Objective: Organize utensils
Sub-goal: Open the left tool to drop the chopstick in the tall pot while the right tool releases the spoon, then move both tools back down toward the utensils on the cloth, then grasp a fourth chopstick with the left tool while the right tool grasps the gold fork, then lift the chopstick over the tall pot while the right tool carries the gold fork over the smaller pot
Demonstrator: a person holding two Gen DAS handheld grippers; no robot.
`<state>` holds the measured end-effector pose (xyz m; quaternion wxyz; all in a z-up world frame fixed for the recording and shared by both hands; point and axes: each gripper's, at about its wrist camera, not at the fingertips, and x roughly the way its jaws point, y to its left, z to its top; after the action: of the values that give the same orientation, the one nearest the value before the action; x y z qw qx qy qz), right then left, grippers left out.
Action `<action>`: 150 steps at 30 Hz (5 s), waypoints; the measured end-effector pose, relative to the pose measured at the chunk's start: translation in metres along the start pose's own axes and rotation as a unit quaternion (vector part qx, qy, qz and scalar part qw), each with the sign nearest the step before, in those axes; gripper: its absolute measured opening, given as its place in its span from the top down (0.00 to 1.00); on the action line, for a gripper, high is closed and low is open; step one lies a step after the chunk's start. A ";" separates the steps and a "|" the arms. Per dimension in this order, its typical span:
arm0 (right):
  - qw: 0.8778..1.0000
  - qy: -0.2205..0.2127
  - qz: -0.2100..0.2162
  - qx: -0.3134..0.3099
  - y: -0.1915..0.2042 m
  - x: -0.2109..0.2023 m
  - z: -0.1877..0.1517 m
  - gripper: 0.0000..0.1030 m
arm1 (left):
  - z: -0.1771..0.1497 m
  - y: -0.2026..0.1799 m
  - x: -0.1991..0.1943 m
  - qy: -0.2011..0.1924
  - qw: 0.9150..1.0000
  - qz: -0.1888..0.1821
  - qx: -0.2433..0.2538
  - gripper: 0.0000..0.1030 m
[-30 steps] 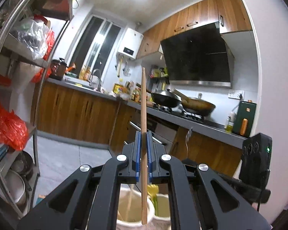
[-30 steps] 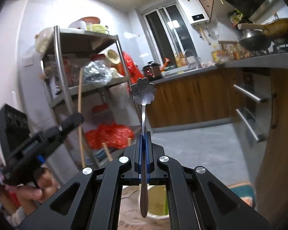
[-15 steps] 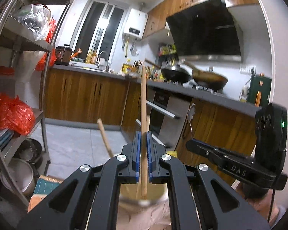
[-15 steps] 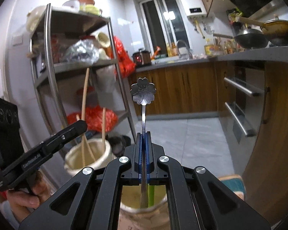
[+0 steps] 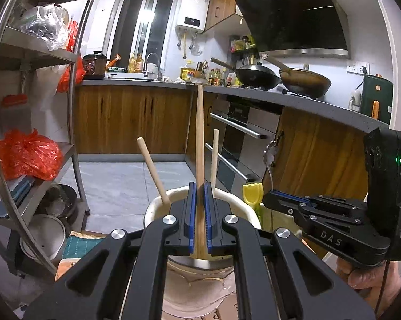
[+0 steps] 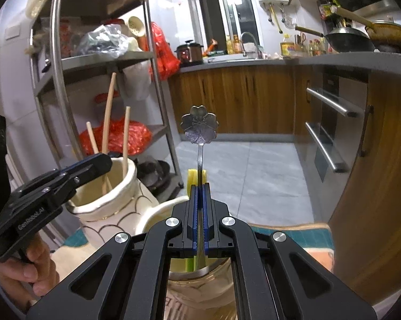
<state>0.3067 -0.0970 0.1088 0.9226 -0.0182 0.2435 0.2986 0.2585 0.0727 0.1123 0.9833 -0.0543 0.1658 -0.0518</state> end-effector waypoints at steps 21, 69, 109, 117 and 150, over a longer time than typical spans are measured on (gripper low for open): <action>1.000 0.017 -0.004 -0.006 0.005 0.005 -0.002 0.90 | -0.001 -0.006 0.003 0.005 0.999 0.019 0.025 0.94; 0.981 0.196 -0.003 0.012 0.003 -0.033 -0.122 0.74 | -0.136 -0.023 -0.030 0.258 0.963 0.000 0.075 0.88; 0.889 0.446 -0.027 -0.103 0.014 -0.016 -0.107 0.91 | -0.120 -0.015 -0.038 0.465 0.867 -0.035 0.172 0.94; 0.908 0.408 -0.002 -0.093 0.009 -0.050 -0.112 0.94 | -0.120 -0.006 -0.067 0.407 0.899 -0.036 0.155 0.94; 0.993 0.015 0.111 0.019 0.002 -0.122 -0.008 0.94 | 0.014 0.002 -0.101 0.045 0.994 -0.094 -0.031 0.94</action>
<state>0.2165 -0.1632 0.1585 0.8800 0.0219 0.2636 0.3945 0.1686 0.0879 0.1579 0.9635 -0.0980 0.2054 -0.1408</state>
